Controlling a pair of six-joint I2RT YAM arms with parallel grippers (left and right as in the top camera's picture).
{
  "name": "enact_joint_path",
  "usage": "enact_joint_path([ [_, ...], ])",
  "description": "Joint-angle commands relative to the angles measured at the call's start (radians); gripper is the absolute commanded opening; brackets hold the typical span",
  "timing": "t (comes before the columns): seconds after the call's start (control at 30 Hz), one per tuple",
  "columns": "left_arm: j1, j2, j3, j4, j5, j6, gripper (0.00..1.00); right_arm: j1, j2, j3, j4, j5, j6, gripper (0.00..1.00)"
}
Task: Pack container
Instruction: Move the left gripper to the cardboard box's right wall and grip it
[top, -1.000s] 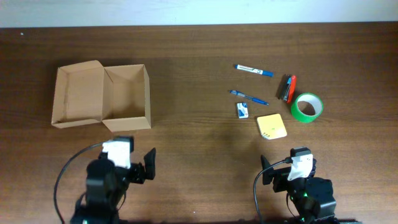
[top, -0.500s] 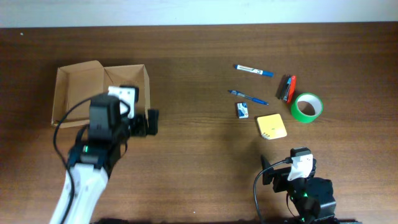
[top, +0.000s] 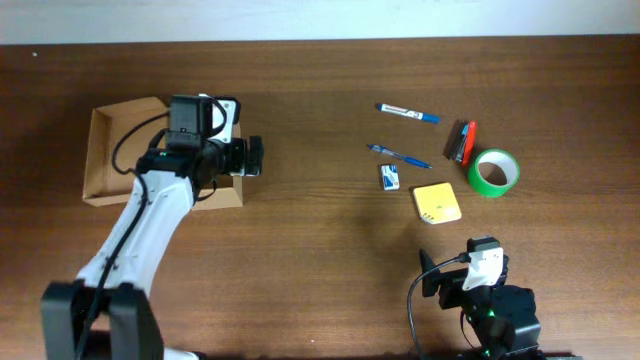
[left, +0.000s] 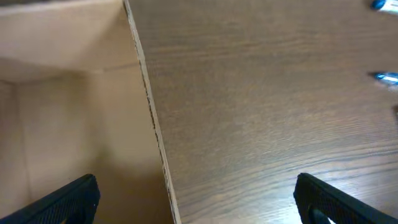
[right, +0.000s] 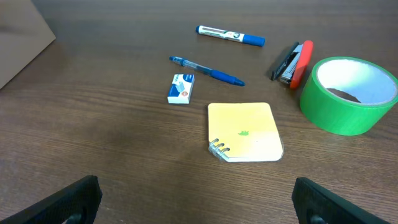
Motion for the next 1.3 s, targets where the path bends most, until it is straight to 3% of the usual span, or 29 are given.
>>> enact_joint_path([
  [0.0, -0.005, 0.035, 0.018, 0.026, 0.004, 0.023, 0.99, 0.000, -0.011, -0.008, 0.003, 0.012, 0.000, 0.99],
  [0.27, -0.005, 0.088, 0.018, 0.063, 0.004, 0.024, 1.00, 0.000, -0.011, -0.008, 0.003, 0.012, 0.000, 0.99],
  [0.43, -0.005, 0.097, 0.018, 0.063, 0.004, 0.024, 0.50, 0.000, -0.011, -0.008, 0.003, 0.012, 0.000, 0.99],
  [0.5, -0.005, 0.097, 0.018, 0.063, 0.004, 0.024, 0.42, 0.000, -0.011, -0.008, 0.003, 0.012, 0.000, 0.99],
  [0.6, -0.005, 0.098, 0.018, 0.063, 0.002, 0.024, 0.41, 0.000, -0.011, -0.008, 0.003, 0.012, 0.000, 0.99],
  [0.7, -0.005, 0.101, 0.018, 0.063, -0.023, 0.024, 0.33, 0.000, -0.011, -0.008, 0.003, 0.012, 0.000, 0.99],
  [1.27, -0.006, 0.108, 0.018, 0.063, -0.111, 0.024, 0.31, 0.000, -0.011, -0.008, 0.003, 0.012, 0.000, 0.99],
])
